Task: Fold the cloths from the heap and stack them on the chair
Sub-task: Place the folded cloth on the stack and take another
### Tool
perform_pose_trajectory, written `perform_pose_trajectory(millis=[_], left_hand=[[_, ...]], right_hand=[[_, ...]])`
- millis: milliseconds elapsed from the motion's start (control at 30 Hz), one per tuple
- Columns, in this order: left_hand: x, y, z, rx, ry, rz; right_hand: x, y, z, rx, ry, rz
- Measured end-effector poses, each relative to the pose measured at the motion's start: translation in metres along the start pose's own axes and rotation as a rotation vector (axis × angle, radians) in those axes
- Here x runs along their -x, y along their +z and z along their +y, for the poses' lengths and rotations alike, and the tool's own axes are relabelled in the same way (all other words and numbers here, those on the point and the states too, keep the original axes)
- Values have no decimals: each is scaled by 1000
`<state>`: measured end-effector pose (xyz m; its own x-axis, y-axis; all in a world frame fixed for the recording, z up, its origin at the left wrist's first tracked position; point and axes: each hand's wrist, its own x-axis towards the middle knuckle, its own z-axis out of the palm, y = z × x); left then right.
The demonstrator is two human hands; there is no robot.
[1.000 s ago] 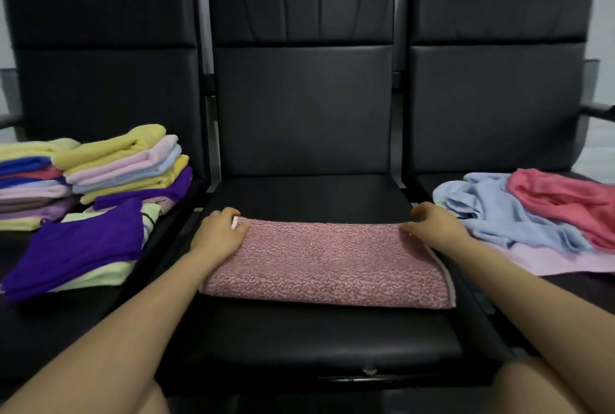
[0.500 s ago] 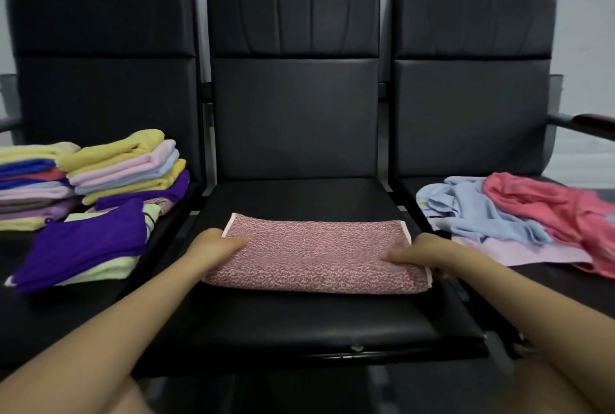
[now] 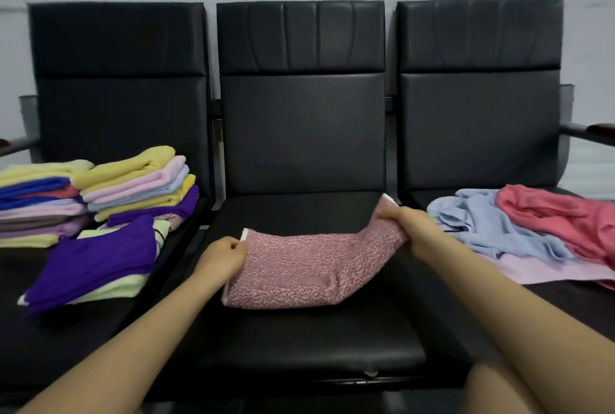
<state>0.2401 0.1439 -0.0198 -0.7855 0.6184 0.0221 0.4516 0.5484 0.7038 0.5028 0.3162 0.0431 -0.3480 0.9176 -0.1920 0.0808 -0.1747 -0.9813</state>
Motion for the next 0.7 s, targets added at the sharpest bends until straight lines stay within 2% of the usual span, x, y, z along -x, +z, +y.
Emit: perform_pose_trajectory(millis=[100, 233, 367, 433, 500, 633, 700], left_hand=[[-5, -9, -6, 115, -17, 49], [-11, -13, -14, 314, -67, 65], [3, -17, -3, 368, -15, 53], [7, -16, 1, 342, 32, 31], [11, -15, 5, 312, 63, 10], [13, -11, 22, 193, 178, 33], [16, -11, 34, 126, 218, 49]], right_hand=[[0, 34, -6, -92, -38, -99], [10, 74, -2, -63, -77, -340], [17, 94, 17, 106, -29, -659], [16, 94, 24, 236, -15, -761], [10, 88, 22, 252, -60, -726], [-7, 63, 17, 391, -217, -449], [-15, 50, 21, 490, -225, -371]])
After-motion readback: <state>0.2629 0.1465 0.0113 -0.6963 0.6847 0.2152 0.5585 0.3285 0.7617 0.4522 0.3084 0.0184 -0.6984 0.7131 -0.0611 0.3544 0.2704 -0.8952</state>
